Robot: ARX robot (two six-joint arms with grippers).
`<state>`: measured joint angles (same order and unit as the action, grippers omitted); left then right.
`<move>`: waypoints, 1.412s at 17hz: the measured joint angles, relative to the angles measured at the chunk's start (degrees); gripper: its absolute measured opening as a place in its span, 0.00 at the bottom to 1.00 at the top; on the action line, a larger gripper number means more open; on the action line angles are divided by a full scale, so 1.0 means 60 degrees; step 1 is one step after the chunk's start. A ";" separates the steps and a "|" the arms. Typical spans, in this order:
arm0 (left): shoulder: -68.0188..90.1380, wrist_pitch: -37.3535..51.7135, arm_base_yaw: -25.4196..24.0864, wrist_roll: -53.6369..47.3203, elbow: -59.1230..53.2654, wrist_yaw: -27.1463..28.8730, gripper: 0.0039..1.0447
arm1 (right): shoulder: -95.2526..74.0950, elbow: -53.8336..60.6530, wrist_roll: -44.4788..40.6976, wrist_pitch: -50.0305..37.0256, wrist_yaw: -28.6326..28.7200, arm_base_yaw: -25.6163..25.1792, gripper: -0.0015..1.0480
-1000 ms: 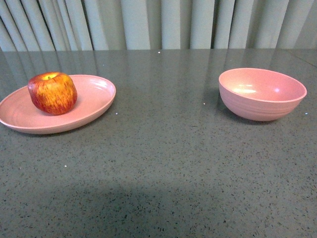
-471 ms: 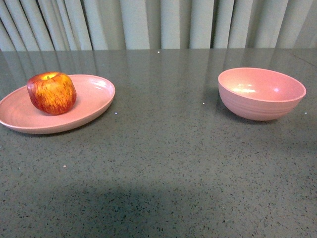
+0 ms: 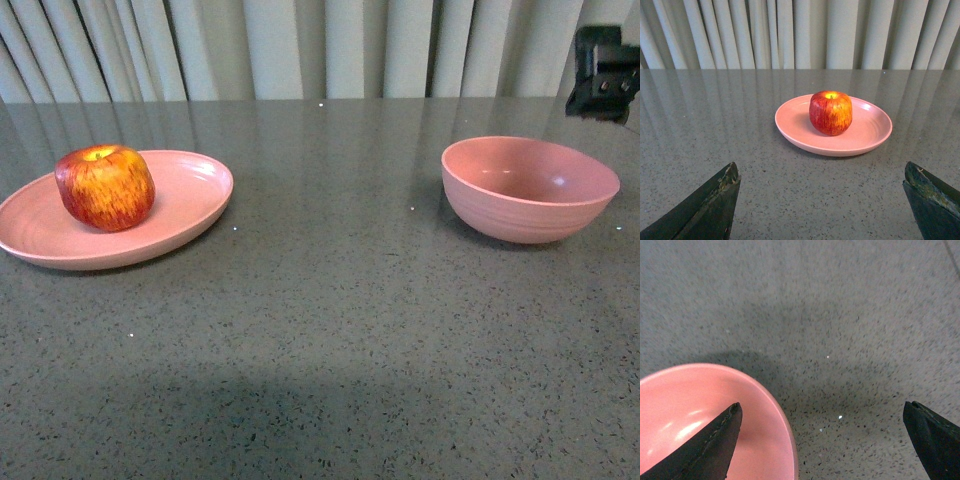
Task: Move apple from plate to bowl
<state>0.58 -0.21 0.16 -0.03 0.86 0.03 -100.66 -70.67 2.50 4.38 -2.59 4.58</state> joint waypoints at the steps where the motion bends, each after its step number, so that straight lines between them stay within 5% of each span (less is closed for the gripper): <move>1: 0.0000 0.0000 0.0000 0.0000 0.0000 -0.0004 0.94 | -0.0375 -0.0069 0.0084 0.0124 -0.0004 -0.0004 0.94; 6: 0.0000 0.0000 0.0000 0.0000 0.0000 -0.0004 0.94 | -0.1027 -0.0076 0.0448 0.0339 -0.0029 0.0069 0.94; 9: 0.0000 0.0000 0.0000 0.0000 0.0000 -0.0004 0.94 | -0.1031 -0.0076 0.0576 0.0321 -0.0004 0.0182 0.66; 11: 0.0000 0.0000 0.0000 0.0000 0.0000 -0.0004 0.94 | -0.0998 -0.0076 0.0641 0.0426 0.0120 0.0171 0.19; 13: 0.0000 0.0000 0.0000 0.0000 0.0000 -0.0004 0.94 | -0.0933 -0.0073 0.0750 0.0470 0.0233 0.0168 0.08; 20: 0.0000 0.0000 0.0000 0.0000 0.0000 -0.0004 0.94 | 0.0423 -0.0066 0.0801 0.0918 0.0597 0.0259 0.03; 24: 0.0000 0.0000 0.0000 0.0000 -0.0004 -0.0004 0.94 | 0.1027 -0.0710 0.0954 0.1362 0.0750 0.1355 0.03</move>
<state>0.58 -0.21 0.16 -0.03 0.84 0.01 -94.50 -74.94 8.23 12.56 1.91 12.71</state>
